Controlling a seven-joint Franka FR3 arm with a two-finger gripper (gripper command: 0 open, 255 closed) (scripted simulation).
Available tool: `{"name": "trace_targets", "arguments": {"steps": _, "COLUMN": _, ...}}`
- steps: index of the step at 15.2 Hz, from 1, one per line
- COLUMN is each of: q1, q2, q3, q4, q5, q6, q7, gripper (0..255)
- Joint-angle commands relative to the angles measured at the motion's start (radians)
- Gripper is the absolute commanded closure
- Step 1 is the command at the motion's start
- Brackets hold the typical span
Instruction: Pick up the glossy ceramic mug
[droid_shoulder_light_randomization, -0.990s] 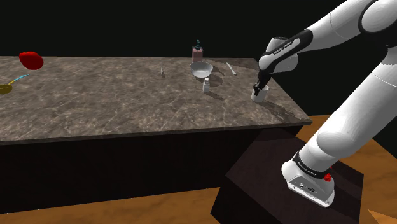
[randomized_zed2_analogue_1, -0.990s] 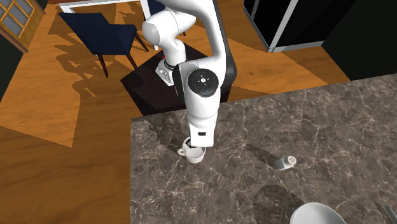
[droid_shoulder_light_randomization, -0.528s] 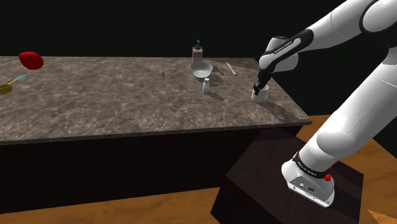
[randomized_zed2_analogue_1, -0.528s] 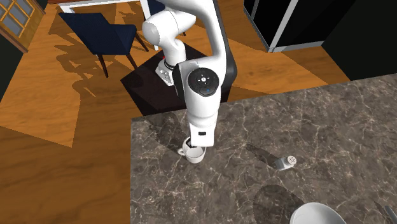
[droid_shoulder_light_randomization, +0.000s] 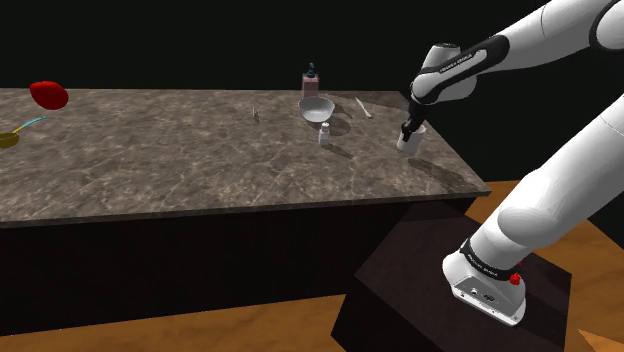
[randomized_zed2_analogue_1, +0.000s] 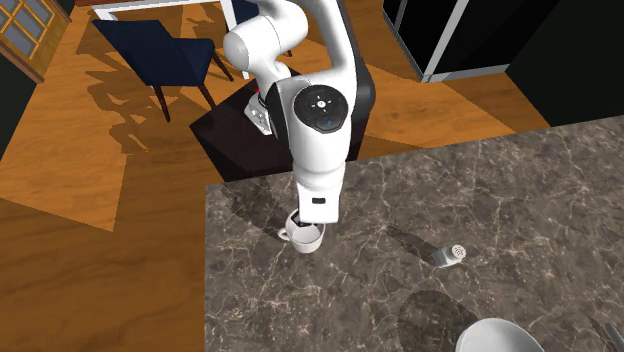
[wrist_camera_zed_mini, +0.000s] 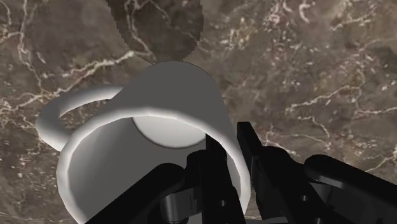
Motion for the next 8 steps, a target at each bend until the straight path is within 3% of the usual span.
{"name": "trace_targets", "arguments": {"steps": 1, "q1": -0.002, "q2": -0.023, "q3": 0.003, "q4": 0.012, "q5": -0.011, "q6": -0.033, "q7": 0.007, "gripper": 255}}
{"name": "trace_targets", "arguments": {"steps": 8, "q1": -0.005, "q2": -0.071, "q3": 0.012, "q4": 0.043, "q5": -0.029, "q6": -0.11, "q7": 0.02, "gripper": 255}}
